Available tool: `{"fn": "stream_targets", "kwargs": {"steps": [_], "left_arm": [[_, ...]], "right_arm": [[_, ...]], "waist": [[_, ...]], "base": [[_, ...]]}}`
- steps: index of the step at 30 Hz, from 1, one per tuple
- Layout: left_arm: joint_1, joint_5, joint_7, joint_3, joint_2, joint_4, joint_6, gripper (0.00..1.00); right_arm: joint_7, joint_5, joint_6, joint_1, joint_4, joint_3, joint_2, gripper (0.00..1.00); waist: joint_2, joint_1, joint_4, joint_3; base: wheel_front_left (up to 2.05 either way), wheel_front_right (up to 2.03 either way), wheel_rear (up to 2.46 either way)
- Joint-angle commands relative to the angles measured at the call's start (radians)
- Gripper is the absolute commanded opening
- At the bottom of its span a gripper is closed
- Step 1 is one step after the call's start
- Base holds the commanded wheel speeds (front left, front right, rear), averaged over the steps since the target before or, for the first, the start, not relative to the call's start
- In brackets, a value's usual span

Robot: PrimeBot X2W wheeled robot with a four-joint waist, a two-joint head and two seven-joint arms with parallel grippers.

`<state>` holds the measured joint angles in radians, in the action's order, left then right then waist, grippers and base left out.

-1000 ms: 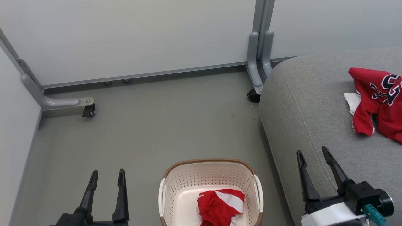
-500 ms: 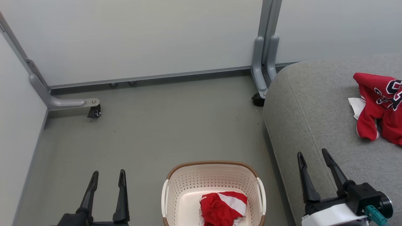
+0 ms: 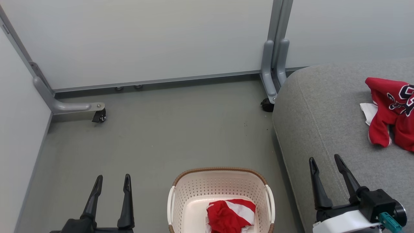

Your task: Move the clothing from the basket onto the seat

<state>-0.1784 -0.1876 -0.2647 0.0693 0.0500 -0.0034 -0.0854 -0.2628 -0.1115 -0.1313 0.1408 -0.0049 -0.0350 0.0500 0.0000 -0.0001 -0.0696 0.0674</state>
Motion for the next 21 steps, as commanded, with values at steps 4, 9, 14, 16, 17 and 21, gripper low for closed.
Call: {"fn": "stream_targets", "kwargs": {"steps": [4,9,14,16,17,21], "left_arm": [[0.014,0.005,0.001,0.008,0.001,0.000,-0.003,1.00],[0.011,0.013,0.001,0.015,0.001,0.000,-0.001,1.00],[0.014,0.016,0.001,0.020,0.001,0.004,-0.004,1.00],[0.017,0.019,0.001,0.025,0.001,0.007,-0.007,1.00],[0.020,0.021,0.001,0.029,0.001,0.009,-0.010,1.00],[0.036,0.026,0.001,0.043,0.001,0.019,-0.018,1.00]], "right_arm": [[-0.003,0.005,0.001,0.015,0.006,0.006,0.001,1.00],[-0.003,0.012,0.001,0.013,0.001,0.012,0.001,1.00],[-0.003,0.015,0.001,0.011,-0.006,0.013,0.001,1.00],[-0.003,0.016,0.001,0.010,-0.008,0.012,0.001,1.00],[-0.003,0.017,0.001,0.008,-0.010,0.012,0.001,1.00],[-0.003,0.020,0.001,-0.006,-0.015,0.016,0.001,1.00]], "waist": [[0.0000,0.0001,0.000,0.002],[0.0000,0.0001,0.000,-0.002],[0.0000,0.0001,0.003,-0.011],[0.0000,0.0001,0.005,-0.018],[0.0000,0.0001,0.007,-0.023],[0.0000,0.0001,0.017,-0.052]], "base": [[0.00,0.00,0.00],[0.00,0.00,0.00],[0.00,0.00,0.00],[0.00,0.00,0.00],[0.00,0.00,0.00],[0.00,0.00,0.00]]}}
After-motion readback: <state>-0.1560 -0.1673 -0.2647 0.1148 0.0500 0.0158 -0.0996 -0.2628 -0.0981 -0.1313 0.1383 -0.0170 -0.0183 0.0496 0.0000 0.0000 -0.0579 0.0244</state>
